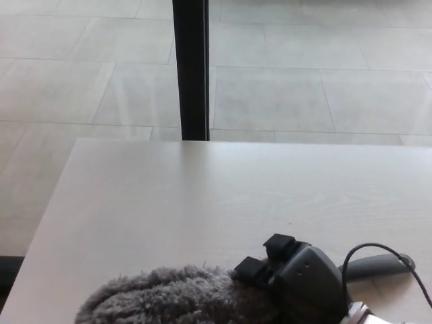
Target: The robot uses its right hand to pick up the duster kept in the middle of the desk and use it to wipe the desk by swiping its surface twice
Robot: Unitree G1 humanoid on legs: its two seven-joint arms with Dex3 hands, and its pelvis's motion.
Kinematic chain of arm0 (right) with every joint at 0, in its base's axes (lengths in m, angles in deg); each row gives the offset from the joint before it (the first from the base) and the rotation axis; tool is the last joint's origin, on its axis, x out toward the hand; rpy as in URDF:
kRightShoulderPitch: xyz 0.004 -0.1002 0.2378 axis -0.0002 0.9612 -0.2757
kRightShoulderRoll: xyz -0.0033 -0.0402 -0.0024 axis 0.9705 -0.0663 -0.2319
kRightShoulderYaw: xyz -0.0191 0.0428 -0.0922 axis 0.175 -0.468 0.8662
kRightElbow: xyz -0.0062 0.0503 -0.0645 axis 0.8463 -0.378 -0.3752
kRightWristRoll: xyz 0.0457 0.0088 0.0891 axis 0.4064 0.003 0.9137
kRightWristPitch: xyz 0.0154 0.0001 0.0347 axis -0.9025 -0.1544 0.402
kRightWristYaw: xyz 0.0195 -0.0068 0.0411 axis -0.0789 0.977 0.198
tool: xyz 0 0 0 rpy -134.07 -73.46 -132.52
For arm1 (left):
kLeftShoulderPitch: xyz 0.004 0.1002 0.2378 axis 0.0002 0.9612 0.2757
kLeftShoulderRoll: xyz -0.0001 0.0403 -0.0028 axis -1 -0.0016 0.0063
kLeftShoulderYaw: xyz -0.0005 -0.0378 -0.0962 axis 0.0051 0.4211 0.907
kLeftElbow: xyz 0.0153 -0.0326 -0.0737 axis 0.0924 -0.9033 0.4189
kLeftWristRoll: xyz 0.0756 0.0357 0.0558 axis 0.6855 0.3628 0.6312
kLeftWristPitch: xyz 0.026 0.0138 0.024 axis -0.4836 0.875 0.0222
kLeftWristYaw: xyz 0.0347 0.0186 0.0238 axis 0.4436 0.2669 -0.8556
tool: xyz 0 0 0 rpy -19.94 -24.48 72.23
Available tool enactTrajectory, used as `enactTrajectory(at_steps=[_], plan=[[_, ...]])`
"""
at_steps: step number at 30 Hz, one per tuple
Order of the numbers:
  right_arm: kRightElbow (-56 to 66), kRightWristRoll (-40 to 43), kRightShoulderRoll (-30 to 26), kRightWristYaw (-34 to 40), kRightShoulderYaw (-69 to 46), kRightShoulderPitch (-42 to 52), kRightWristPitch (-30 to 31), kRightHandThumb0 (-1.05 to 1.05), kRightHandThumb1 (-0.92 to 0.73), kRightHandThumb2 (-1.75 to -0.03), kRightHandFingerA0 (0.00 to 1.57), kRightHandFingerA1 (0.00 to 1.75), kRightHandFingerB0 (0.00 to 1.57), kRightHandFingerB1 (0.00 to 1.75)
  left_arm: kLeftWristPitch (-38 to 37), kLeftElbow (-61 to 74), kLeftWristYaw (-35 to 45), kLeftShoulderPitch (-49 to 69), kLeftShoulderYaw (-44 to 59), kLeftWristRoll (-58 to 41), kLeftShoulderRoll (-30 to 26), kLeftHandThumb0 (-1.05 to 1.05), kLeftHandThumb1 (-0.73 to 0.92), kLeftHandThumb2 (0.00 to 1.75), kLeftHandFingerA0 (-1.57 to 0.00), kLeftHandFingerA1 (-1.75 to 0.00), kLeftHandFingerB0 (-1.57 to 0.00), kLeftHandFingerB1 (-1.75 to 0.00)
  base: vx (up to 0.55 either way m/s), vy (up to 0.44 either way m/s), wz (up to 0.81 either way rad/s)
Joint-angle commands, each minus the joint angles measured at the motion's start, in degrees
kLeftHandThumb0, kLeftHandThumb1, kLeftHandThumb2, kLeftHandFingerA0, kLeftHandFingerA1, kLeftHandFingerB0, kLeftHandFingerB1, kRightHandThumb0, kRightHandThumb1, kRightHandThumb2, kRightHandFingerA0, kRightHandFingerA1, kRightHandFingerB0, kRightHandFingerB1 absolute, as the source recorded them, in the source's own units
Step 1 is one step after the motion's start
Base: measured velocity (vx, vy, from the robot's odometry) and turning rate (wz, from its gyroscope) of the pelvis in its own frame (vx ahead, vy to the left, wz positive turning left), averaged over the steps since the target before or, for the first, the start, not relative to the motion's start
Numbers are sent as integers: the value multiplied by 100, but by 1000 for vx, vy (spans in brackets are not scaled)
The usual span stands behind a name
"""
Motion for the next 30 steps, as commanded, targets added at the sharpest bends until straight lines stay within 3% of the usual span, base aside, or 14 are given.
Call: enactTrajectory(at_steps=[1,4,5,7,8,9,16,17,22,23,25,26,28,30], plan=[[-648,179,56,-850,-535,-168,776,-42,-53,-61,96,172,92,66,53,-29,-93,47,40,-61,41,-43,68,60,-69,-67,-62,-54,0,0,0],[-984,149,59,-1157,-700,-339,1099,-37,-35,-86,128,139,86,75,66,-37,-136,70,55,-63,48,-43,67,60,-70,-67,-63,-54,0,0,0],[-1217,295,-9,-1472,-871,-397,1296,-29,-52,-64,99,170,91,83,49,-40,-129,122,30,-36,50,-43,68,61,-68,-66,-61,-53,0,0,0],[-1368,311,-38,-1561,-964,-423,1428,-34,-52,-60,97,171,91,79,64,-31,-103,126,52,-61,50,-42,69,61,-68,-66,-62,-53,0,0,0],[-1458,282,-90,-1650,-991,-440,1605,-33,-37,-87,123,135,84,86,52,-24,-72,138,65,-76,47,-42,69,61,-67,-66,-63,-54,0,0,0],[-1572,307,-203,-1540,-1077,-374,1715,-35,-52,-55,97,164,90,75,56,-17,-60,160,116,-133,75,-41,67,60,-68,-67,-62,-55,0,0,0],[-1949,506,-670,-1652,-1554,-104,2004,-29,-53,-59,91,175,80,127,33,-8,-9,183,179,-179,162,-39,67,60,-70,-69,-61,-55,0,0,0],[-2012,516,-806,-1756,-1599,-34,2088,-34,-57,-58,90,174,84,96,51,-17,-66,174,171,-161,180,-39,68,60,-70,-67,-62,-54,0,0,0],[-2099,701,-1128,-1594,-1978,265,2009,-32,-54,-61,88,163,84,77,53,-14,-103,174,148,-95,187,-39,71,61,-70,-64,-60,-53,0,0,0],[-2110,694,-1357,-1246,-2045,498,1937,-31,-54,-59,84,161,66,60,41,-2,-82,200,164,-113,193,-38,71,61,-70,-65,-59,-54,0,0,0],[-2153,834,-1495,-1377,-2278,672,2048,-36,-58,-57,81,165,69,64,-12,19,-90,262,129,-67,183,-38,71,61,-71,-65,-59,-52,-2,5,3],[-2171,878,-1585,-1309,-2385,782,2137,-41,-58,-59,84,170,82,119,7,11,-76,270,212,-151,197,-36,69,60,-69,-65,-57,-52,0,0,0],[-2203,963,-1759,-1155,-2607,1003,2294,-39,-56,-58,88,171,87,117,26,2,-49,292,461,-375,242,-35,66,59,-67,-68,-55,-54,0,0,0],[-2234,1317,-1925,-1287,-3039,1246,2268,-38,-55,-56,90,166,84,75,24,-14,-72,297,430,-299,243,-36,66,59,-68,-67,-59,-56,0,0,0]])
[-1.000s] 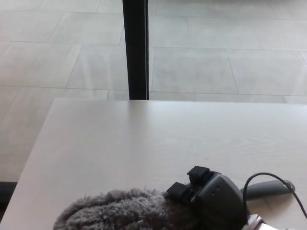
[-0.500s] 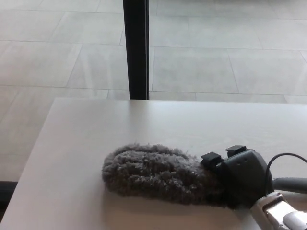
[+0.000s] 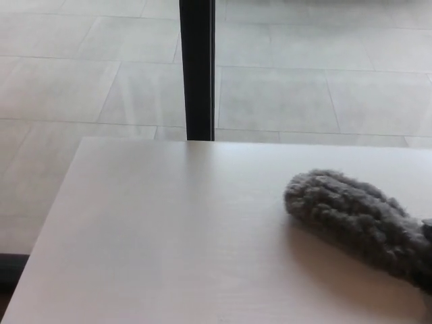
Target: The robot uses its right hand to pick up the duster kept in the middle of the desk and use it to wipe the desk by swiping its surface twice
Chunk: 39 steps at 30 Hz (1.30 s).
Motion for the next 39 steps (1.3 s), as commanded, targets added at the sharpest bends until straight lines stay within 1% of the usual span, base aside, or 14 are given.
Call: enactTrajectory(at_steps=[1,13,17,18,22,23,24,26,27,29,31,32,37,39], plan=[[-440,864,-588,-604,-882,1007,844,-39,-57,-57,90,166,82,71,5,-8,-48,92,135,-187,25,-36,67,60,-69,-68,-60,-57,0,0,0],[-310,1041,-510,-797,-1575,1282,1135,-44,-57,-57,88,157,78,63,76,-8,-48,-26,194,-248,3,-36,67,60,-66,-68,-58,-55,0,0,0],[-181,891,-130,-703,-1324,936,1118,-45,-59,-58,80,167,78,77,-45,43,-18,32,-91,-31,-21,-39,71,61,-66,-64,-57,-53,0,0,0],[-153,876,-28,-742,-1268,857,1218,-45,-61,-58,77,170,75,100,-23,47,-34,9,-140,-16,-20,-39,72,61,-68,-64,-57,-54,0,0,0],[-143,816,222,-820,-1024,657,1457,-44,-62,-58,75,174,68,101,-12,32,-62,-16,-186,-62,-19,-40,71,61,-70,-65,-59,-54,-2,1,-2],[-88,828,394,-729,-968,562,1318,-44,-59,-57,78,175,77,90,-53,32,-28,1,-211,-54,-35,-41,71,61,-69,-64,-59,-53,0,0,0],[17,909,500,-567,-995,522,990,-38,-54,-58,83,167,60,55,-47,24,-40,-7,-247,-28,-46,-41,72,62,-68,-61,-58,-51,0,0,0],[75,878,552,-615,-911,467,937,-38,-56,-59,83,166,65,58,-33,14,-35,-22,-272,-35,-51,-41,71,62,-69,-61,-58,-51,0,0,0],[74,793,672,-669,-801,328,1109,-38,-55,-60,79,159,40,42,-48,21,68,-11,-269,-70,-57,-42,71,61,-65,-63,-57,-56,0,0,0],[72,632,801,-864,-552,107,1356,-38,-54,-60,84,166,81,82,-82,23,54,0,-411,47,-76,-43,70,61,-66,-63,-63,-58,0,0,0],[76,594,840,-1128,-376,-63,1330,-37,-57,-57,85,165,89,72,-140,13,86,20,-414,4,-73,-41,69,60,-66,-62,-64,-58,0,0,0],[102,444,895,-1085,-185,-187,1354,-38,-53,-59,91,170,90,86,-88,6,22,-4,-393,-27,-67,-42,69,61,-69,-63,-64,-54,0,0,0],[330,398,1118,-1090,208,-420,1337,-36,-52,-58,89,170,89,86,-104,24,23,2,-322,-103,-77,-41,70,61,-68,-65,-61,-54,0,0,0],[673,312,1503,-886,430,-416,1101,-35,-52,-56,92,163,93,74,-90,24,56,4,-345,-75,-108,-41,73,62,-67,-62,-57,-51,0,0,0]])
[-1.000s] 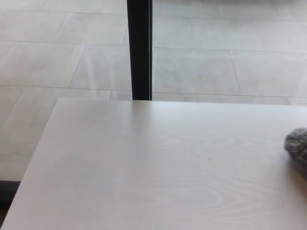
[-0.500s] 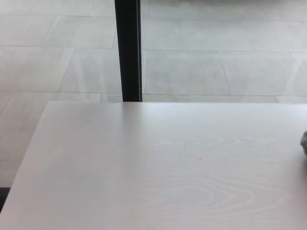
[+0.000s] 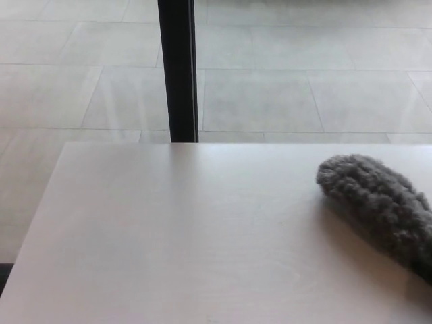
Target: The robot uses its right hand to pick up the duster kept in the middle of the desk and use it to wipe the desk by swiping its surface twice
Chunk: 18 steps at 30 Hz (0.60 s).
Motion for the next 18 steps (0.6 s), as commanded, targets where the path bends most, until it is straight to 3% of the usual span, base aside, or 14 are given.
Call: enactTrajectory(at_steps=[1,2,3,4,5,6,7,10,12,13,18], plan=[[396,-328,588,-222,441,91,-250,-37,-56,-57,94,163,92,76,-100,5,39,22,-5,28,-135,-42,72,61,-68,-65,-59,-53,0,0,0],[450,-370,660,-220,515,102,-150,-37,-56,-57,94,163,92,76,-111,13,27,27,-10,34,-138,-42,72,61,-68,-65,-59,-53,0,0,0],[596,-529,873,-251,761,151,-149,-35,-61,-60,88,173,87,94,-105,7,-9,18,-36,63,-137,-42,70,61,-69,-65,-60,-54,0,0,0],[645,-527,882,-259,811,173,-130,-35,-61,-60,88,173,87,94,-105,7,-13,18,-43,68,-138,-42,70,61,-69,-65,-60,-54,0,0,0],[749,-577,972,-309,941,231,-185,-37,-61,-60,88,172,92,92,-90,5,-22,13,-33,55,-138,-41,70,61,-69,-65,-61,-54,0,0,0],[996,-565,1115,-381,1075,385,-399,-37,-58,-61,89,169,93,75,-110,0,31,19,28,-9,-134,-40,69,60,-69,-69,-62,-55,0,0,0],[1158,-637,1192,-301,1193,481,-341,-37,-59,-57,91,168,94,81,-93,-6,0,5,3,20,-135,-41,69,61,-70,-69,-62,-55,0,0,0],[1654,-607,1288,-333,1366,795,-433,-30,-57,-59,90,169,94,76,-78,7,-14,22,16,10,-134,-39,70,61,-68,-65,-60,-55,0,0,0],[2049,-675,1390,-414,1556,1020,-464,-34,-57,-60,90,170,93,71,-113,14,-14,47,-26,56,-149,-41,70,61,-68,-65,-62,-56,0,0,0],[2541,-818,1355,-564,1787,1193,-464,-35,-57,-60,90,172,91,59,-97,3,-37,42,-76,111,-174,-42,69,61,-69,-66,-63,-54,0,0,0],[3654,-1133,1222,-663,2172,1518,-273,-37,-47,-54,104,165,100,63,-57,-13,-57,-21,-166,164,-209,-42,69,61,-71,-65,-64,-54,0,0,0]])
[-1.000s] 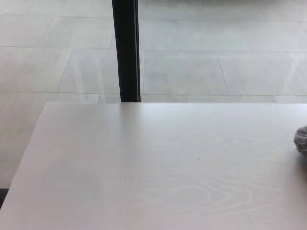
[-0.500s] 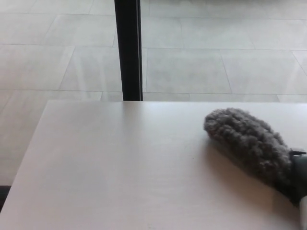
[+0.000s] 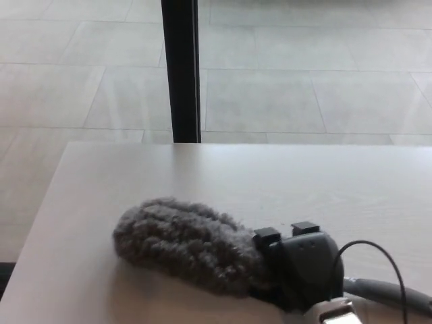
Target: The robot uses its right hand to pick up the duster kept in the middle of the desk and use it to wipe the desk by swiping its surface twice
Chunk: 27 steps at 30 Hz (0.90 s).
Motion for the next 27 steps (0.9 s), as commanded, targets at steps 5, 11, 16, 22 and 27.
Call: enactTrajectory(at_steps=[5,11,16,22,27], plan=[[1336,-585,-299,-1077,708,717,-224,-32,-49,-55,102,168,99,64,-28,-55,-128,-95,-71,98,-149,-41,68,60,-71,-67,-65,-52,0,0,0],[1332,-731,-689,-959,700,719,-510,-36,-49,-55,106,163,101,65,-15,-41,-169,-101,-130,139,-174,-42,68,61,-74,-68,-64,-54,0,0,0],[1127,-474,-989,-1219,317,615,-821,-28,-53,-61,97,170,93,66,-65,-18,-141,-73,-116,96,-199,-41,67,60,-73,-69,-66,-56,0,0,0],[1055,-394,-894,-1151,-259,449,-787,-30,-33,-81,126,139,86,76,-58,-59,-195,-77,-154,140,-176,-42,67,60,-72,-66,-63,-53,0,0,0],[1005,-603,-726,-1357,-543,160,-476,-34,-36,-82,125,140,86,73,-58,-37,-177,-87,-129,106,-92,-43,69,61,-70,-67,-64,-55,0,0,0]])
